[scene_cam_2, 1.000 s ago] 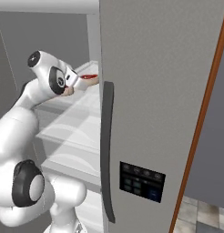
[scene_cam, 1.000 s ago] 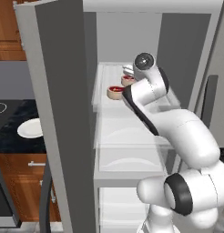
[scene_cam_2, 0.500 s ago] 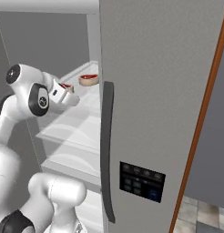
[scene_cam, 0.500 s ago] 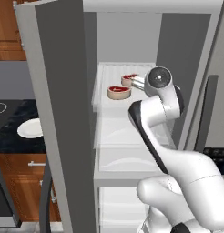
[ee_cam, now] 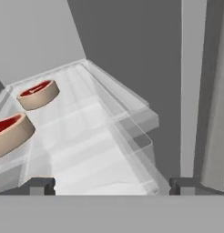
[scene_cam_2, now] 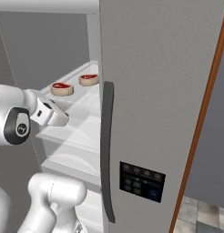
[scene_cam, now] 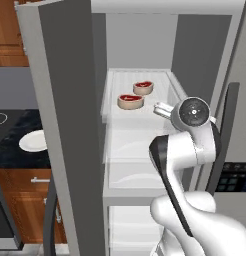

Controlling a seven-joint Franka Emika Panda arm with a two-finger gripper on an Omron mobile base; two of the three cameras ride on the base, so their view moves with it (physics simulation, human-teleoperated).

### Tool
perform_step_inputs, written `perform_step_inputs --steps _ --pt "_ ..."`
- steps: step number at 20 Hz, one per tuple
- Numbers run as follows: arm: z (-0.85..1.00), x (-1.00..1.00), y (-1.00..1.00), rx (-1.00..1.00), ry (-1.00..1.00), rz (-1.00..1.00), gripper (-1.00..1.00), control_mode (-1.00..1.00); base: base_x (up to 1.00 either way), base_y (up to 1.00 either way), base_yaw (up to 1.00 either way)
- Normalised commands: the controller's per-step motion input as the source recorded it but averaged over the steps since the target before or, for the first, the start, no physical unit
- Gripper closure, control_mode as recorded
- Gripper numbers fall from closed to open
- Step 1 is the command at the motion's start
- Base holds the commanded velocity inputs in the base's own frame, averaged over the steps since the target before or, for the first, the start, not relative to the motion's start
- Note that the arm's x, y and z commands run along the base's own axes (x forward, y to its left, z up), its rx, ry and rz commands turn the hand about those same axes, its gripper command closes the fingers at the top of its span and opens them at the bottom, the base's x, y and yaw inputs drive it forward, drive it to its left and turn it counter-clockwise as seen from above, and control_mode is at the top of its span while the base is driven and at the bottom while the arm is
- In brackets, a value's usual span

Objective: Place the steak on the counter behind the older steak on the same shelf of the fridge to maintain FIFO order. Close the fridge door when finished.

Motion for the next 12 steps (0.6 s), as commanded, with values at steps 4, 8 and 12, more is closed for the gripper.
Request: perform_step_inputs --steps 4,8,12 --pt "-0.19 -0.52 0.09 -0.04 0.02 0.0 -1.0 -1.0 0.0 0.0 0.0" --pt "-0.14 0.04 0.0 -0.03 0.07 0.0 -1.0 -1.0 0.0 0.0 0.0" --pt "-0.26 -0.24 0.0 -0.02 0.01 0.1 -1.0 -1.0 0.0 0.0 0.0"
